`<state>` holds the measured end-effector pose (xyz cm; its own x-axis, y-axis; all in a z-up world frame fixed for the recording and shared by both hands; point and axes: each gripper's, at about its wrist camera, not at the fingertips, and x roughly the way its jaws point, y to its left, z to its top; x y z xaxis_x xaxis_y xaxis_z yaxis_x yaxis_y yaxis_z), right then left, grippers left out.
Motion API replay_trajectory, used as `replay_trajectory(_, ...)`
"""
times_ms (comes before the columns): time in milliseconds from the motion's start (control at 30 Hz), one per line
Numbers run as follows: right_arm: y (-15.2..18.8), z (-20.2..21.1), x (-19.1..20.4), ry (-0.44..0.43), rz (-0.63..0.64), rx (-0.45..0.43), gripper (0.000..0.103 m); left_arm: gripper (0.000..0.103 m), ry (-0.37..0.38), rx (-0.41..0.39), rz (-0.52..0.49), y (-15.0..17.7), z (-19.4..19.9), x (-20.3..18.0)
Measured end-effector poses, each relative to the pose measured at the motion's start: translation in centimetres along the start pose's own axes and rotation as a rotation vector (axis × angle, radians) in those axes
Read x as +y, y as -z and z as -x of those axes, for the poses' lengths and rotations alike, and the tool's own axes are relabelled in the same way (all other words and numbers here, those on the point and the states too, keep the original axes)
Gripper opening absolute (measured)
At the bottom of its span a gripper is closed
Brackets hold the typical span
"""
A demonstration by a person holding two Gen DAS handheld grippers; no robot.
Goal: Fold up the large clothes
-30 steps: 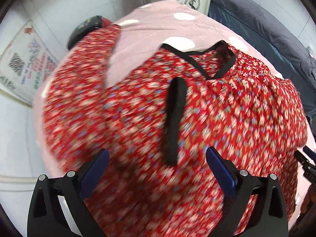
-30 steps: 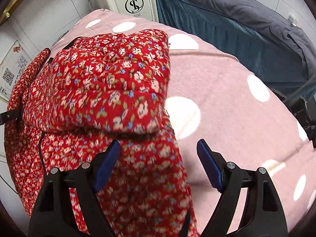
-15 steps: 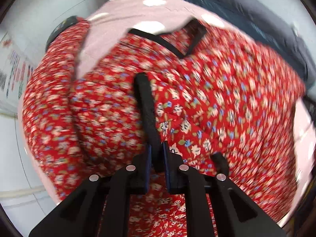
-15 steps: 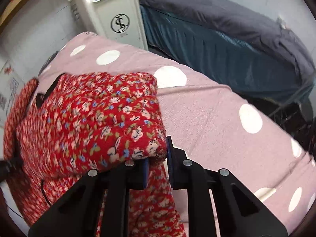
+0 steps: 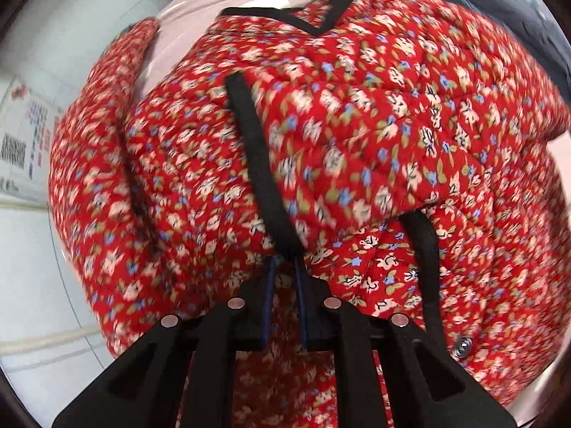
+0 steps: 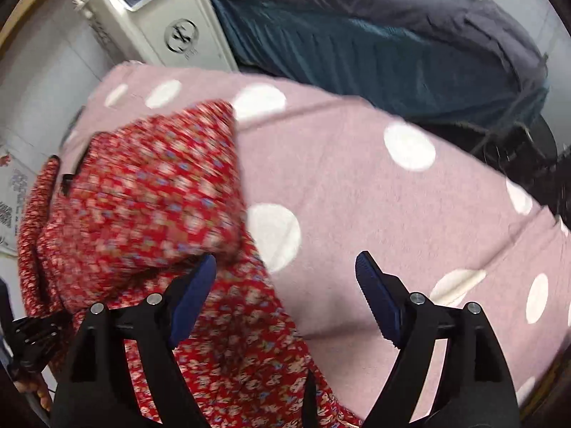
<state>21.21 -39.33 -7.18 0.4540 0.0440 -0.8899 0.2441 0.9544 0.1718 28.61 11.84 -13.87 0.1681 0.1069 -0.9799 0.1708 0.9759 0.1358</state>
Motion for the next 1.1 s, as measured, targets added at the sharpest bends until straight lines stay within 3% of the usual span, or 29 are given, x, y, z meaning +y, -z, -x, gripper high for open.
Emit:
replay_trajectory(67, -0.6, 0.9, 2.3, -0.028, 0.067, -0.035, 0.080, 0.012, 0.045, -0.036, 0.080, 0.1, 1.5, 1.4)
replay_trajectory(100, -0.9, 0.9, 3.8, -0.052, 0.112, -0.036, 0.080, 0.022, 0.071, -0.069, 0.124, -0.1, 2.6, 1.9)
replay_trajectory(133, -1.3, 0.8, 4.8, -0.071, 0.133, -0.027, 0.080, 0.047, 0.088, -0.111, 0.156, -0.6, 3.7, 2.3)
replay_trajectory(200, -1.6, -0.3, 7.3, -0.121, 0.178, -0.009, 0.080, 0.080, 0.094, -0.175, 0.163, -1.4, 4.9, 2.1)
replay_trajectory(267, -2.0, -0.9, 9.8, -0.130, 0.225, -0.014, 0.080, 0.081, 0.076, -0.214, 0.128, -2.9, 5.3, 1.3)
replay_trajectory(400, -2.2, -3.3, 13.1, -0.146, 0.267, 0.045, 0.080, 0.081, 0.011, -0.155, 0.043, -6.6, 2.4, -1.3)
replay_trajectory(467, -1.7, -5.7, 14.5, -0.086, 0.309, 0.107, 0.082, 0.082, -0.012, -0.082, 0.035, -7.2, -0.1, -2.3)
replay_trajectory(500, -1.1, -7.1, 15.2, -0.030, 0.348, 0.139, 0.083, 0.086, -0.019, -0.028, 0.032, -7.9, -1.9, -2.3)
replay_trajectory(567, 0.0, -9.6, 16.5, 0.041, 0.417, 0.191, 0.087, 0.098, -0.009, -0.008, 0.081, -8.4, -3.7, -1.6)
replay_trajectory(667, 1.1, -11.2, 17.5, 0.094, 0.492, 0.186, 0.094, 0.098, 0.140, 0.065, 0.218, -8.8, -5.6, 1.0)
replay_trajectory(733, 0.8, -12.0, 17.9, 0.105, 0.459, 0.201, 0.097, 0.099, 0.186, 0.099, 0.227, -9.3, -6.3, 1.8)
replay_trajectory(933, 0.8, -13.4, 19.6, 0.146, 0.436, 0.197, 0.098, 0.099, 0.204, 0.064, 0.207, -10.4, -6.9, 1.7)
replay_trajectory(1100, 0.4, -13.8, 19.8, 0.117, 0.426, 0.180, 0.098, 0.099, 0.170, 0.027, 0.219, -6.8, -6.3, 0.6)
